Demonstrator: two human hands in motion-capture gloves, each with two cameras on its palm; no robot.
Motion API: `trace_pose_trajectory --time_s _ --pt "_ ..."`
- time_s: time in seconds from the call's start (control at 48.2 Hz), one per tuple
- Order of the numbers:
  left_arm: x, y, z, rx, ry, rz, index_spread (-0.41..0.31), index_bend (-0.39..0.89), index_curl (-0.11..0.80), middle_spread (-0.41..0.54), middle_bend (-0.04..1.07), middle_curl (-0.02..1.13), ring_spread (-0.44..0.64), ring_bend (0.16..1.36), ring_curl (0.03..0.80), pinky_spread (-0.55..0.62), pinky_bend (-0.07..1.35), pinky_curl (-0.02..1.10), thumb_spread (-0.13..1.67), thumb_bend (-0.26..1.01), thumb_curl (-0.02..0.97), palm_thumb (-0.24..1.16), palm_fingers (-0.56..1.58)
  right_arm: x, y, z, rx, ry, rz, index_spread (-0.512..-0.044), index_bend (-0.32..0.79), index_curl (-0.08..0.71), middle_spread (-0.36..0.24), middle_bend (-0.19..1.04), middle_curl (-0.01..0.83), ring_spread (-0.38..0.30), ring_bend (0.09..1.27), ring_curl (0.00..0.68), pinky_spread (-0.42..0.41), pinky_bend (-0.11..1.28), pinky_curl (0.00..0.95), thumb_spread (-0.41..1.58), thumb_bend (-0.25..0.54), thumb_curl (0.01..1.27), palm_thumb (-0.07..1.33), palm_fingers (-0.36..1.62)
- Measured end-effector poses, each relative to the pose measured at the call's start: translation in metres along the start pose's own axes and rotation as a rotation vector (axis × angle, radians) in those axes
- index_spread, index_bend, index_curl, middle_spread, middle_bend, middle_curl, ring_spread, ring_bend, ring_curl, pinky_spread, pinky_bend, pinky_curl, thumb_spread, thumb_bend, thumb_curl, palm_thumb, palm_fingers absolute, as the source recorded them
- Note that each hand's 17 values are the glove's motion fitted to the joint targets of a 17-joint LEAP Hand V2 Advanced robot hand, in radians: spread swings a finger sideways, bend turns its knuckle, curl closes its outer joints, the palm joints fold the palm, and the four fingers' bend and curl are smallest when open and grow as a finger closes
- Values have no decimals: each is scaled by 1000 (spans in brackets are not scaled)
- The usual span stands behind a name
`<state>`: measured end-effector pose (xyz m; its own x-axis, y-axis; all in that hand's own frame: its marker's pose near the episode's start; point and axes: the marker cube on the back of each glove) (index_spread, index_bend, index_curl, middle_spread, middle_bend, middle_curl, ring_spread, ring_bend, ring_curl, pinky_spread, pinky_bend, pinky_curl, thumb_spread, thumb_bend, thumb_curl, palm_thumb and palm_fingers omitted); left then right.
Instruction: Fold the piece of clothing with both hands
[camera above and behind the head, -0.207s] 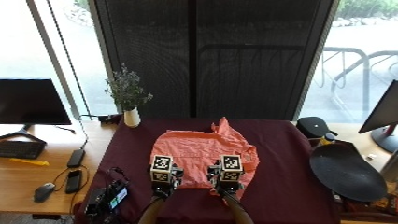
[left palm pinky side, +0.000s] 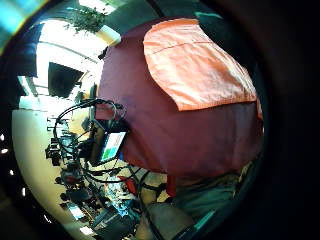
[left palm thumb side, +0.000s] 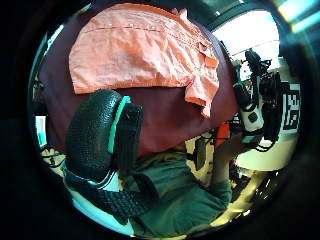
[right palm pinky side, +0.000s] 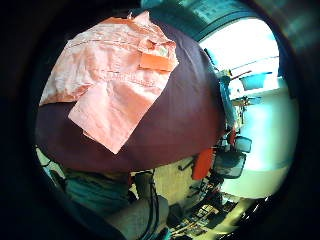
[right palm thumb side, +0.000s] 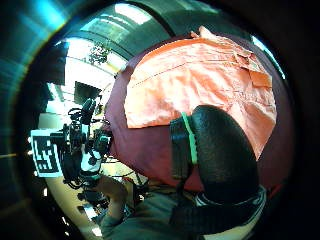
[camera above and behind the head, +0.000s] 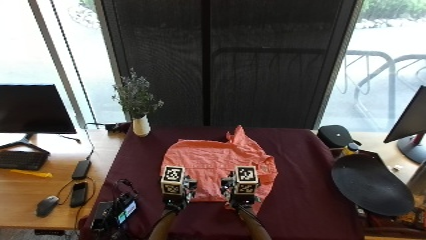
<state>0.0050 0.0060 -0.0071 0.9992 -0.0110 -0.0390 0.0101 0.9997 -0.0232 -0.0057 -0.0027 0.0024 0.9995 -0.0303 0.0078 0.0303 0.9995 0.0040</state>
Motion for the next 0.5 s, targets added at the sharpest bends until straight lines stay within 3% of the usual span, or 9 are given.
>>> trace_pose_trajectory --time_s 0.207,0.498 --pt "0 0 1 9 19 23 -92 138 161 46 233 250 243 538 230 340 422 180 1151 76 151 207 328 -2 6 -5 3 -1 -3 -357 167 207 31 173 165 155 239 141 271 557 262 1246 213 170 345 175" --pt "0 3 -7 -7 48 37 -96 139 217 45 232 312 256 553 259 367 445 221 1235 23 203 217 304 4 1 -2 -24 12 -36 -365 164 258 33 172 212 166 252 184 282 568 298 1303 173 236 401 146"
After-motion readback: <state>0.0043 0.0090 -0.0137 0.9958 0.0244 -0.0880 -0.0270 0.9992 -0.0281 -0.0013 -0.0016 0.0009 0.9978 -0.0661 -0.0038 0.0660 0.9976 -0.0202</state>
